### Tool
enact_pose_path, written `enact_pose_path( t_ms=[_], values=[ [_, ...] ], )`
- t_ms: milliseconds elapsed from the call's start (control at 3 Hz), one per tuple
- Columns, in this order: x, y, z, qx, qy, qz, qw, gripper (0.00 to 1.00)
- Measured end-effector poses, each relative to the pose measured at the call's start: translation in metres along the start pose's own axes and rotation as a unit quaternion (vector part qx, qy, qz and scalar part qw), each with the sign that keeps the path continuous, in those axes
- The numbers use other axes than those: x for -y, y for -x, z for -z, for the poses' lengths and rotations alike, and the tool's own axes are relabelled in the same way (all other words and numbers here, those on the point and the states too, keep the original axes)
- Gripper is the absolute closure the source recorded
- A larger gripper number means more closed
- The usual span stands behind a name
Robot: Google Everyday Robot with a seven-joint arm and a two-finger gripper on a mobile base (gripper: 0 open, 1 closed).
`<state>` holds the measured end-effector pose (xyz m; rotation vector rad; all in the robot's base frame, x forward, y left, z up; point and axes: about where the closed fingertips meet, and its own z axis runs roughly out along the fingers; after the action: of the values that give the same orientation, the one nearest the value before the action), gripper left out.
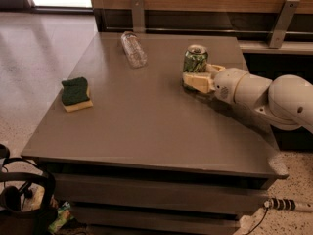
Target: Place green can upright
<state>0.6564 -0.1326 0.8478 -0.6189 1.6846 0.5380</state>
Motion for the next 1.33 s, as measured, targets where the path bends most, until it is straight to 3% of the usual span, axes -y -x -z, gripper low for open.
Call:
enact_pose_path(
  t_ms=[333, 1333],
  values=[
    [-0.0056, -0.0057, 0.0004, -0.026, 0.010, 0.018, 0.9994, 1.00],
    [-0.0062, -0.0038, 0.0010, -0.029, 0.011, 0.020, 0.9993, 0.31]
  ],
)
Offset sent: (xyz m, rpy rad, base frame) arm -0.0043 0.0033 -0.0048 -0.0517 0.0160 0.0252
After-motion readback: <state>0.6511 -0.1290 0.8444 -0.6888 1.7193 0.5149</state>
